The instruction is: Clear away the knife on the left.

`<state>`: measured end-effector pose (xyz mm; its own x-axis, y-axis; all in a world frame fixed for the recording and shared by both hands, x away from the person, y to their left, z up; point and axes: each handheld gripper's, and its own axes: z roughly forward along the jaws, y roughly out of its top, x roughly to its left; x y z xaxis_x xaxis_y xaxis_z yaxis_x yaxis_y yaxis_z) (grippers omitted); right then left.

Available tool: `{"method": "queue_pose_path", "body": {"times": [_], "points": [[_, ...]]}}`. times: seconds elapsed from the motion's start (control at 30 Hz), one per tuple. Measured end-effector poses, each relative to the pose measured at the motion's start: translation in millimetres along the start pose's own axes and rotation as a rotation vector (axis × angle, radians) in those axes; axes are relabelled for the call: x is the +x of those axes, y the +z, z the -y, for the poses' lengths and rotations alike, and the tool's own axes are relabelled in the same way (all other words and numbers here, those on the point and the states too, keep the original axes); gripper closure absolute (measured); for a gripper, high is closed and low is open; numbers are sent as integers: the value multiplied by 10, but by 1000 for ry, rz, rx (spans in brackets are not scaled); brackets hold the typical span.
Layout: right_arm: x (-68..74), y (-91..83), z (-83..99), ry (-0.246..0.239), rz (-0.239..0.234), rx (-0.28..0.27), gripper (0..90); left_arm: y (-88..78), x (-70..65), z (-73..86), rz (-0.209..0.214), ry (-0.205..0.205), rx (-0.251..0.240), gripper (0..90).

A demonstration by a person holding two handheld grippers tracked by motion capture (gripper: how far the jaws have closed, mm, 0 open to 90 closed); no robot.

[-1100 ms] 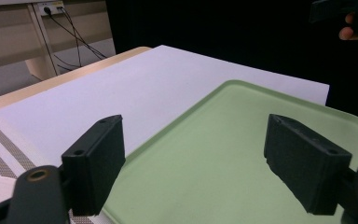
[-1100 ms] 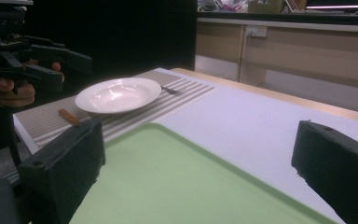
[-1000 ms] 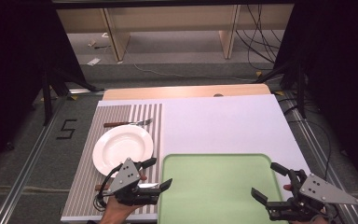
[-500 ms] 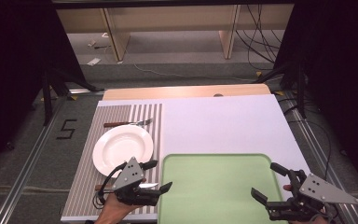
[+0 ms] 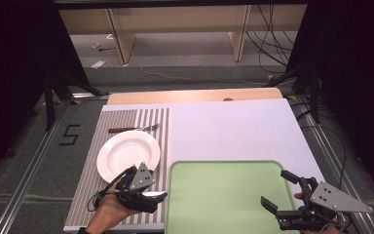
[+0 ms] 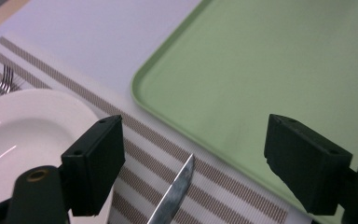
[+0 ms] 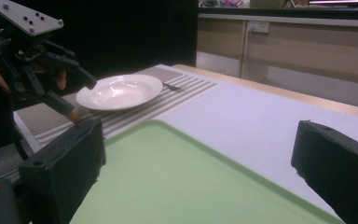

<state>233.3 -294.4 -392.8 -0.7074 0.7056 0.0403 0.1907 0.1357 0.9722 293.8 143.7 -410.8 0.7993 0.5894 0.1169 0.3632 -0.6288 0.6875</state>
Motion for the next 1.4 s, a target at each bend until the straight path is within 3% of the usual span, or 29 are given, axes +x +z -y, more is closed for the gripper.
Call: {"method": "queue_pose_path", "body": {"times": [0.13,0.57,1.03,1.17,1.23,1.27,1.4], "points": [[-9,-11,-3,5,2,0,39,7,62,33,29,-1,85,211],[-13,-7,-1,11,1,-4,39,-109,172,278,54,31,279,230],[-12,-2,-2,15,-4,-6,40,-182,382,594,9,-76,380,238],[-10,-2,-2,16,-6,-6,40,-180,473,644,-8,-70,401,243],[-13,-2,-3,15,-7,-5,41,-166,505,668,-14,-92,420,247],[-13,-2,-3,15,-8,-5,41,-162,504,683,-15,-135,438,248],[-10,1,-2,17,-11,-6,42,-136,569,715,-17,-153,468,254]]}}
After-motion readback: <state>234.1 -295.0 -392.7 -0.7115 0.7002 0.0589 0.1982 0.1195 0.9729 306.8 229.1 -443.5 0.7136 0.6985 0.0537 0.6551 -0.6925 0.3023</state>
